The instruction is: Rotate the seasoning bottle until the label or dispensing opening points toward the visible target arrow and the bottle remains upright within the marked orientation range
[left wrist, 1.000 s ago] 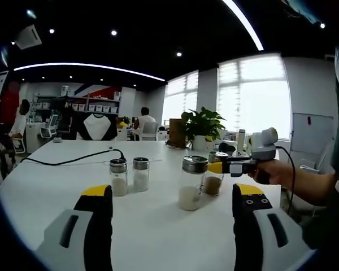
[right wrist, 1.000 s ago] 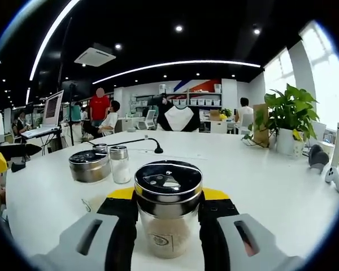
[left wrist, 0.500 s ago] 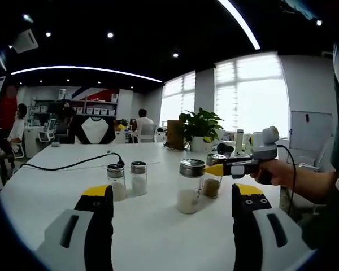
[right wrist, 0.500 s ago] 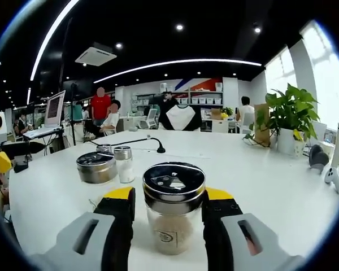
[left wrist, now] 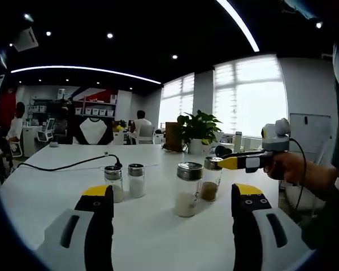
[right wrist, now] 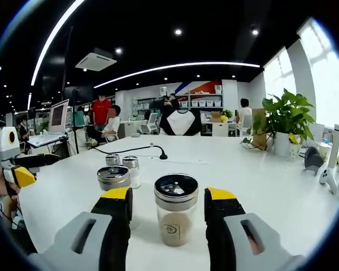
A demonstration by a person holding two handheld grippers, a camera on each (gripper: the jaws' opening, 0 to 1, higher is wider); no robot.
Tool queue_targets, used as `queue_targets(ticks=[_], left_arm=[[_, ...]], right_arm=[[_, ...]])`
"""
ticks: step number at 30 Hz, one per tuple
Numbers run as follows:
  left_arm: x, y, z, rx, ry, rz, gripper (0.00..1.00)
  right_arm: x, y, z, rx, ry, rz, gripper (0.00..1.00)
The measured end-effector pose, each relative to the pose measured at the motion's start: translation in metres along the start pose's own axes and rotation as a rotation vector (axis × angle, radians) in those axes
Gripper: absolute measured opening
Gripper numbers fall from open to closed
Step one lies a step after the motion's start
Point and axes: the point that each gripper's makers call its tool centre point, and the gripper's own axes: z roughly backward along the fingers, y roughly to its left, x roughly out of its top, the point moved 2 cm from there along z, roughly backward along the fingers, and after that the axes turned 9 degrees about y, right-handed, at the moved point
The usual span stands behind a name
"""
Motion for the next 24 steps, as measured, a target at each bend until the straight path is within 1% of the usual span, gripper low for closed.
queue_targets(ticks=[4, 5, 7, 9, 11, 12, 15, 19, 24], left_arm=[[0.002, -0.002, 0.000, -0.007, -0.004, -0.004, 0.93], [0.003, -0.002, 0.000, -0.008, -0.005, -0.005, 0.93], [0.002, -0.003, 0.000, -0.011, -0.008, -0.004, 0.92], [0.003, -0.004, 0.000, -0.013, -0.019, 0.012, 0.92], [0.005, -0.007, 0.001, -0.031, -0.031, 0.042, 0.91], [0.006, -0.006, 0.001, -0.030, -0.039, 0.042, 0.91], [0.007, -0.006, -0.001, -0.034, -0.047, 0.048, 0.91], [0.011, -0.004, -0.006, -0.039, -0.051, 0.050, 0.89], [0.015, 0.000, -0.016, -0.042, -0.040, 0.039, 0.87]], right_arm=[[-0.002, 0.002, 0.003, -0.003, -0.012, 0.019, 0.51], [-0.003, 0.004, 0.003, 0.007, -0.021, 0.012, 0.52], [0.002, 0.010, 0.006, 0.039, -0.081, -0.018, 0.56], [0.001, 0.013, 0.009, 0.024, -0.086, 0.004, 0.56], [0.004, 0.015, 0.010, 0.022, -0.098, 0.019, 0.56], [0.006, 0.017, 0.010, 0.026, -0.104, 0.025, 0.56], [0.007, 0.017, 0.009, 0.028, -0.096, 0.023, 0.56], [0.000, 0.012, 0.006, 0.009, -0.071, 0.005, 0.57], [-0.008, 0.005, 0.008, -0.008, -0.049, -0.010, 0.57]])
